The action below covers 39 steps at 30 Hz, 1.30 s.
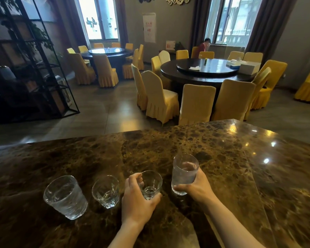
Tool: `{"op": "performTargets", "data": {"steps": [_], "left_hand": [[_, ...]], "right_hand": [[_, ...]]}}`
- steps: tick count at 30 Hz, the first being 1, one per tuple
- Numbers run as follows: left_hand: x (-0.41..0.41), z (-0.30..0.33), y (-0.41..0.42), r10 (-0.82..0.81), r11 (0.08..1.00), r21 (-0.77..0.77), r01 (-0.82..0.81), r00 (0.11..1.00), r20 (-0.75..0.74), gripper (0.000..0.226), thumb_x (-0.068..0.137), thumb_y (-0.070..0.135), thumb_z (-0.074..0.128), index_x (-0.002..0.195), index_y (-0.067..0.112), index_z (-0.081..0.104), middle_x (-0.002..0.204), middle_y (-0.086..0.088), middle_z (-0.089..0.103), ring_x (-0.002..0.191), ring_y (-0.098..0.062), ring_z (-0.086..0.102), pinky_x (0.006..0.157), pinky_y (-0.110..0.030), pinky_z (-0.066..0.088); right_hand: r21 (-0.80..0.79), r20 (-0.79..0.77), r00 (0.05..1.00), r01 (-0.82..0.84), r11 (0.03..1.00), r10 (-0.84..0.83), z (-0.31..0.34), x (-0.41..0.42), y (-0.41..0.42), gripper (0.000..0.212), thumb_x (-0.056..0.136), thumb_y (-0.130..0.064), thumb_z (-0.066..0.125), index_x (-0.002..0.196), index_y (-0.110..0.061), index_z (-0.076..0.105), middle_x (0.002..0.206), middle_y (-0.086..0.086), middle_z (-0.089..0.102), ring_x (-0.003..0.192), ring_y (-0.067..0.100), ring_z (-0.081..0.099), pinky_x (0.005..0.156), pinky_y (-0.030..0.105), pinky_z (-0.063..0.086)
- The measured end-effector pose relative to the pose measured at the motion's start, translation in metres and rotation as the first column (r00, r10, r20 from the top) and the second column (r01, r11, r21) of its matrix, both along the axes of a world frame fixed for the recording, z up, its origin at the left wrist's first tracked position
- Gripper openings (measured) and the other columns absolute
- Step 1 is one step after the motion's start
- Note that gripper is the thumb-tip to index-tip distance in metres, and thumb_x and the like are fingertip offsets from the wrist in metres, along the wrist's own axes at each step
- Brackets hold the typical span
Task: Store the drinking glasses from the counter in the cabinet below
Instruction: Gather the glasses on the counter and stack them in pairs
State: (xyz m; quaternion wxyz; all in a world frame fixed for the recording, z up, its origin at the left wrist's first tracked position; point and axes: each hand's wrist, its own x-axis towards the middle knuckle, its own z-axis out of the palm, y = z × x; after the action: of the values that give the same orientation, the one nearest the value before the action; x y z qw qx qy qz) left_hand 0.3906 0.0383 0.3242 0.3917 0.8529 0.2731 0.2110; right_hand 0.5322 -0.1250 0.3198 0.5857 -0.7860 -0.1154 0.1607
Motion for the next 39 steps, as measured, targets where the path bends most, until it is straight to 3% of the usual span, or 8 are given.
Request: {"op": "performTargets", "data": {"steps": [14,18,21,24,27,31,35,39], "left_hand": [[0.001,-0.003,0.001,-0.02,1.0,-0.014,0.018,0.996,-0.082,0.091,0.065,0.046,0.089,0.133,0.033,0.03,0.137,0.006,0.041,0.122,-0.008,0.052,0.098,-0.042,0.053],[-0.008,0.005,-0.002,-0.01,0.998,0.061,0.019,0.988,-0.152,0.109,0.066,0.057,0.083,0.147,0.027,0.017,0.146,0.005,0.035,0.127,-0.015,0.051,0.099,-0.034,0.051],[-0.029,0.02,-0.005,0.008,0.992,0.128,0.008,0.992,-0.127,0.111,0.068,0.062,0.079,0.149,0.031,0.01,0.146,0.01,0.034,0.128,-0.012,0.05,0.097,-0.032,0.051],[-0.058,0.039,0.0,-0.019,0.967,0.254,0.035,0.998,-0.064,0.081,0.074,0.061,0.074,0.136,0.044,0.024,0.127,0.024,0.043,0.115,-0.002,0.053,0.091,-0.029,0.052],[-0.082,0.061,0.021,-0.032,0.909,0.416,0.034,0.999,-0.011,0.052,0.077,0.053,0.073,0.117,0.049,0.04,0.106,0.028,0.048,0.098,0.0,0.054,0.084,-0.024,0.049],[-0.085,0.083,0.061,-0.105,0.834,0.536,0.133,0.991,-0.084,0.058,0.078,0.049,0.074,0.128,0.038,0.047,0.123,0.017,0.052,0.117,-0.006,0.05,0.1,-0.029,0.045],[-0.064,0.088,0.091,-0.136,0.731,0.579,0.362,0.908,-0.395,0.091,0.077,0.057,0.073,0.15,0.034,0.024,0.155,0.006,0.029,0.147,-0.016,0.019,0.12,-0.035,0.017],[-0.041,0.086,0.108,-0.093,0.612,0.563,0.555,0.757,-0.647,0.102,0.08,0.046,0.076,0.156,0.03,0.011,0.163,-0.006,0.019,0.151,-0.027,0.012,0.122,-0.042,0.008]], "right_hand": [[-0.108,0.102,0.994,-0.018,0.994,0.029,0.0,-0.008,0.004,0.092,0.042,-0.032,0.097,0.118,-0.045,0.047,0.121,-0.017,0.059,0.114,0.003,0.055,0.095,0.023,0.045],[-0.168,0.039,0.998,-0.047,0.985,0.054,0.011,-0.01,-0.007,0.093,0.052,-0.018,0.094,0.125,-0.041,0.042,0.123,-0.018,0.053,0.115,0.005,0.051,0.082,0.017,0.046],[-0.297,0.03,1.0,0.005,0.955,0.004,0.036,-0.012,-0.021,0.086,0.064,-0.001,0.086,0.133,-0.031,0.045,0.123,-0.009,0.052,0.115,0.012,0.05,0.082,0.029,0.054],[-0.324,0.295,0.951,0.187,0.927,-0.089,0.073,-0.016,-0.029,0.057,0.079,0.009,0.069,0.127,-0.018,0.055,0.119,0.001,0.06,0.112,0.019,0.059,0.081,0.027,0.052],[-0.184,0.603,0.787,0.296,0.937,-0.13,0.117,-0.027,-0.014,0.028,0.088,0.0,0.064,0.11,-0.017,0.064,0.101,-0.001,0.067,0.093,0.01,0.063,0.077,0.022,0.05],[-0.267,0.739,0.661,0.111,0.957,0.129,0.144,-0.051,0.039,0.024,0.088,-0.016,0.068,0.11,-0.023,0.064,0.104,-0.009,0.063,0.092,0.0,0.059,0.079,0.021,0.053],[-0.686,0.549,0.58,-0.1,0.721,0.602,0.117,-0.068,0.087,0.059,0.084,-0.033,0.074,0.138,-0.029,0.049,0.134,-0.004,0.051,0.119,0.016,0.05,0.101,0.033,0.048],[-0.915,0.203,0.637,-0.147,0.376,0.744,0.084,-0.07,0.108,0.087,0.078,-0.033,0.082,0.151,-0.027,0.034,0.149,0.007,0.038,0.133,0.031,0.041,0.108,0.043,0.042]]}}
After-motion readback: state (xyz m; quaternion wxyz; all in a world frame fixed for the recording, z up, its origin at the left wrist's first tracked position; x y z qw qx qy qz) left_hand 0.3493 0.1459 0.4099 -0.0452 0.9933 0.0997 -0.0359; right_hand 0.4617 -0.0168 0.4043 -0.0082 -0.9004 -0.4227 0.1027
